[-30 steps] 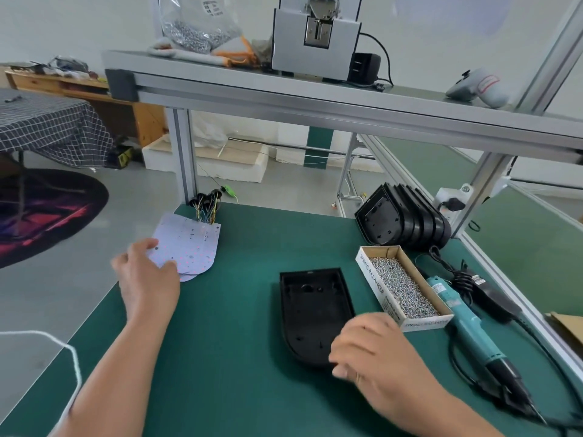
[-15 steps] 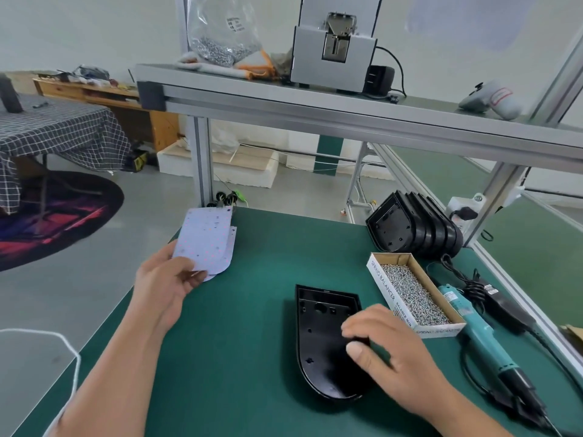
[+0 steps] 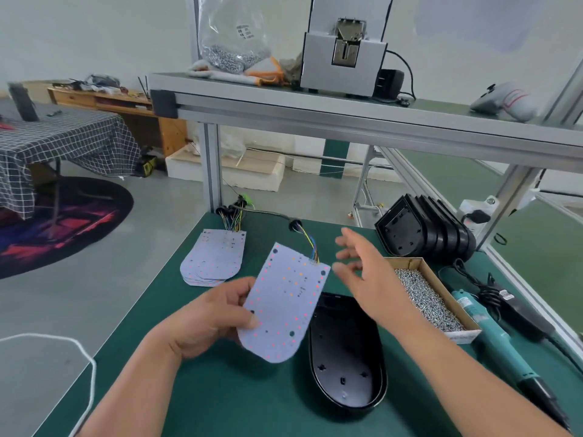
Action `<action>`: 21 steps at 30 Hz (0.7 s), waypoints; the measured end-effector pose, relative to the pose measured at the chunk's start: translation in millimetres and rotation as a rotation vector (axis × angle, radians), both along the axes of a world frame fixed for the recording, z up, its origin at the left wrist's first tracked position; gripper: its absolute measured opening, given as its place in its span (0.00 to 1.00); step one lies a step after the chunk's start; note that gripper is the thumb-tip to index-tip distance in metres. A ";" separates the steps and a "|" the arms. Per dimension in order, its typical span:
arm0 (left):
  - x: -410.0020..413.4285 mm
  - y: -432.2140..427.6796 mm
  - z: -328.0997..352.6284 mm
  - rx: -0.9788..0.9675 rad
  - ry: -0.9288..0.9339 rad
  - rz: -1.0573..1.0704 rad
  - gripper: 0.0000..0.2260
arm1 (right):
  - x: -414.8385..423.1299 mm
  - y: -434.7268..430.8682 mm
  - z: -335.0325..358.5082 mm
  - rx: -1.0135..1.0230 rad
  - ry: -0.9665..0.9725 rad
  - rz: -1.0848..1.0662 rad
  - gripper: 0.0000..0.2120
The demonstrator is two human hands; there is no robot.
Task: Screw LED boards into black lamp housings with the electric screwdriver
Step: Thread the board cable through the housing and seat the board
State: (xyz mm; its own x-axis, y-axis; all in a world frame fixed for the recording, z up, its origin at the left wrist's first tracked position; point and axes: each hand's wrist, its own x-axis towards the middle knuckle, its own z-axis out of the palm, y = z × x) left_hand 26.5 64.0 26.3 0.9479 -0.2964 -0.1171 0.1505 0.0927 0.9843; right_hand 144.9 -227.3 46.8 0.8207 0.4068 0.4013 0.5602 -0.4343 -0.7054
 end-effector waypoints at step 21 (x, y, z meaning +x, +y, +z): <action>11.6 -20.1 -6.8 -0.107 -0.151 0.156 0.14 | -10.0 31.3 9.1 0.080 0.129 0.190 0.06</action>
